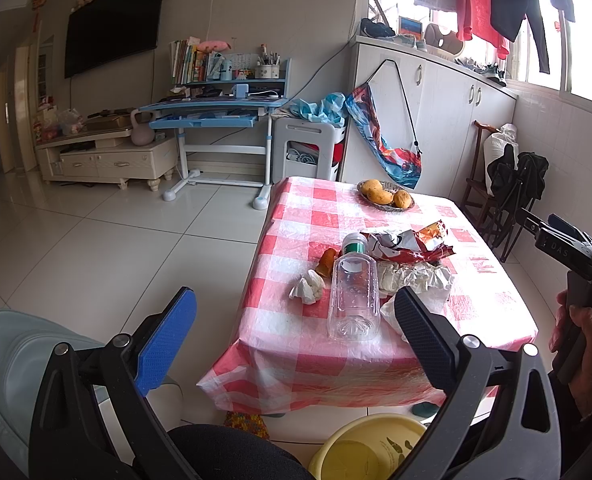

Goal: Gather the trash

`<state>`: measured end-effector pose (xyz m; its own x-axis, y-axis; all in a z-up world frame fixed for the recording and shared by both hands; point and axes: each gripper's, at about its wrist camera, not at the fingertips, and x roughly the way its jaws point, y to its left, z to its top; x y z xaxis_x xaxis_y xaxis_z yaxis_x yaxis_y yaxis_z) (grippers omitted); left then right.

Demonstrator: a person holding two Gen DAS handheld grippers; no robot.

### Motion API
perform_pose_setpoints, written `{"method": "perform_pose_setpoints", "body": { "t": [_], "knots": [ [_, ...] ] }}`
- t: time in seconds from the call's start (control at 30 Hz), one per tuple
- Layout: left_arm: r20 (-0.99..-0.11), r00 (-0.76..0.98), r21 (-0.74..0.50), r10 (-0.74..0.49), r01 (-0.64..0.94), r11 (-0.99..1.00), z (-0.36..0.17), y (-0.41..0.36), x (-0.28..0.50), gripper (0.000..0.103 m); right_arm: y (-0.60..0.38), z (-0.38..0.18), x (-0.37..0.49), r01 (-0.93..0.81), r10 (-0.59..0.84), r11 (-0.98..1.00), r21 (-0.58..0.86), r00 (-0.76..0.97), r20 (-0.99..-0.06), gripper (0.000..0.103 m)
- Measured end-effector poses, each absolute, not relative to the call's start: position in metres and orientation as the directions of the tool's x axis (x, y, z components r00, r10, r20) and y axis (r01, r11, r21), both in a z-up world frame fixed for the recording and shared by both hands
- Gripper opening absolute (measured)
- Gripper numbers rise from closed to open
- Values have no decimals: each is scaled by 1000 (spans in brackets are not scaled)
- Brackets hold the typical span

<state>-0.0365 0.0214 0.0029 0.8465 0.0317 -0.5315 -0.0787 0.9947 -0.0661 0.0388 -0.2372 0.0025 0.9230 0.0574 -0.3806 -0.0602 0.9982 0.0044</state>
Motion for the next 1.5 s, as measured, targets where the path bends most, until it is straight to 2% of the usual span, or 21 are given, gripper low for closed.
{"method": "perform_pose_setpoints", "body": {
  "t": [0.17,0.27,0.47,0.57,0.8,0.9,1.27,1.5],
  "knots": [
    [-539,842,-58,35,-79,995,0,22,-33,96,-240,3,42,-63,61,998,7,921,-384,96],
    [-573,819,-62,22,-70,996,-5,27,-23,96,-238,0,44,-74,73,997,14,915,-397,96],
    [-673,736,-186,-73,-73,980,-21,49,7,95,-242,-8,53,-88,98,995,43,884,-457,96],
    [-687,721,-193,-88,-64,979,-28,45,18,95,-248,-11,57,-95,123,992,82,862,-491,96],
    [-752,651,-139,-109,5,990,-54,-1,62,95,-248,-18,64,-142,201,979,148,809,-552,96],
    [-791,606,-101,-82,3,995,-71,-17,86,95,-243,-19,64,-167,221,975,146,795,-565,96],
    [-833,552,-19,-35,36,999,-95,-44,127,95,-252,-22,73,-176,320,939,294,759,-567,96],
    [-847,531,9,-24,59,998,-107,-57,143,95,-251,-24,76,-182,344,929,323,748,-567,96]
  ]
}}
